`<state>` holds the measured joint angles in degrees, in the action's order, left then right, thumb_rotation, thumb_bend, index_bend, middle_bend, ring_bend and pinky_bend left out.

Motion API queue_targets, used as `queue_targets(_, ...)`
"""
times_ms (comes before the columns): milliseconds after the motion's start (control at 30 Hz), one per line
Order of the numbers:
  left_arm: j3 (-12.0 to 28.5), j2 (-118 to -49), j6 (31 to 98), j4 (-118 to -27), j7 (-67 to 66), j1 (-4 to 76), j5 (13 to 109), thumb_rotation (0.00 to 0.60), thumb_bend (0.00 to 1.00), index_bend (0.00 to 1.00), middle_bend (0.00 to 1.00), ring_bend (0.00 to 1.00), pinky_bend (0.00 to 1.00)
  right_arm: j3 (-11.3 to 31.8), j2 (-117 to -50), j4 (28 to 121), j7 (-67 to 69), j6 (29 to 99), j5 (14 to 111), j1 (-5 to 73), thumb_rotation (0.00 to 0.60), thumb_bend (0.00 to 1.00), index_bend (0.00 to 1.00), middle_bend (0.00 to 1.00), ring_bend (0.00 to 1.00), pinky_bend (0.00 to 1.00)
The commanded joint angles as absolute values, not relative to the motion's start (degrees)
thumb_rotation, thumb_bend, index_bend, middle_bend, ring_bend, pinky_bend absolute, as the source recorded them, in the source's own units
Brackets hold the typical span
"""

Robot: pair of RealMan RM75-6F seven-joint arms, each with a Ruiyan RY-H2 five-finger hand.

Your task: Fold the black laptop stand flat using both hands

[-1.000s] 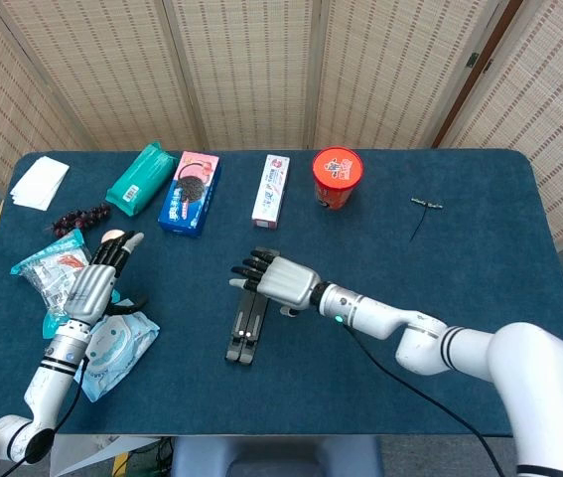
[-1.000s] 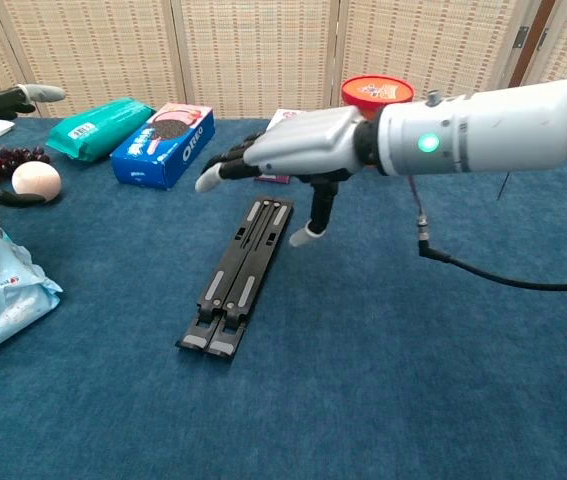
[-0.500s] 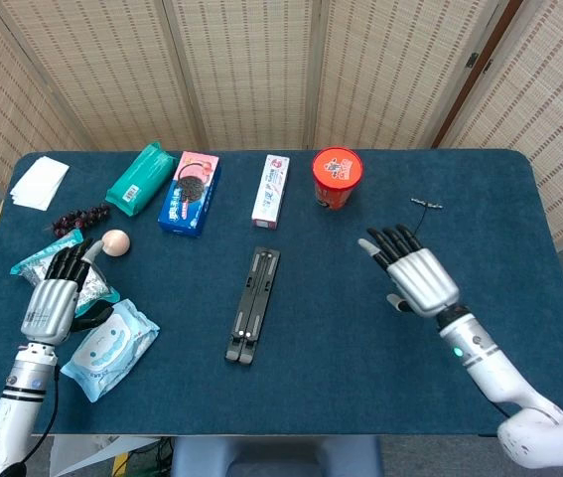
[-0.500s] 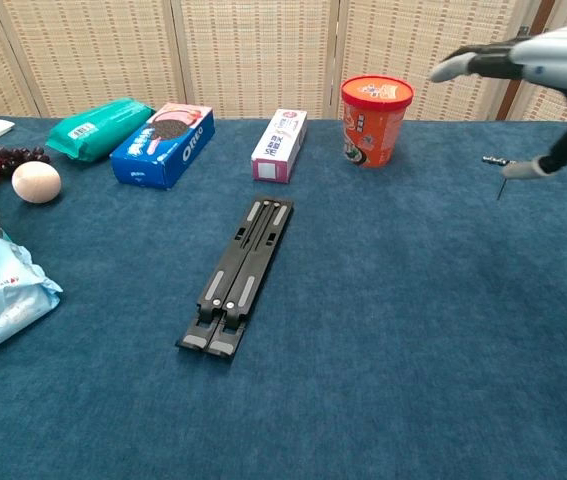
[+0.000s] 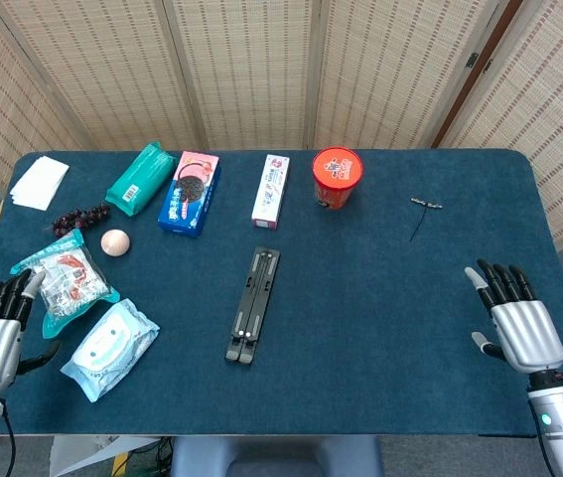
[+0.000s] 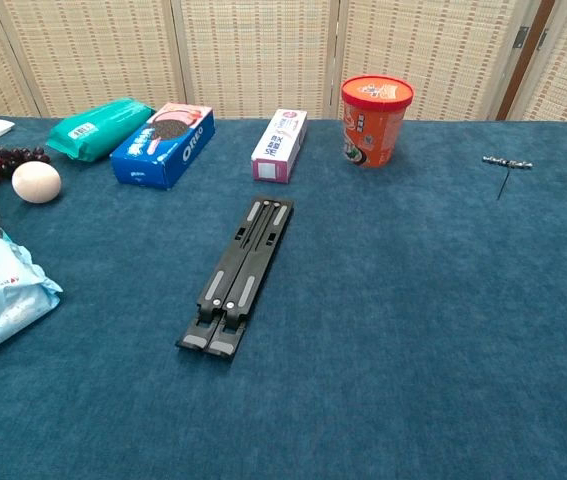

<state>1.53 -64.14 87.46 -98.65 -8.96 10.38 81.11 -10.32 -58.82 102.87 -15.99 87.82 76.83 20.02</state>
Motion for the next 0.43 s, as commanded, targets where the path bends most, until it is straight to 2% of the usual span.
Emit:
queue_targets(33,0.77,-63.29,88.24,-99.83,-10.36,9.17,81.14,0.6,0.18,0.0,0.01,0.03,0.01,-10.26,-58.56,102.66,-15.95,89.42,78.5,17.79,0.6,0.14,0.0,0.0,0.0,0.0)
queue_targets(433,1.14,-63.39,88.73,-101.35,-11.7,7.22,81.18,0.6,0.18,0.0,0.01,0.03,0.01,-7.09,-59.62,102.25,-16.28,90.15,80.88,13.36,0.6,0.14,0.0,0.0,0.0,0.0)
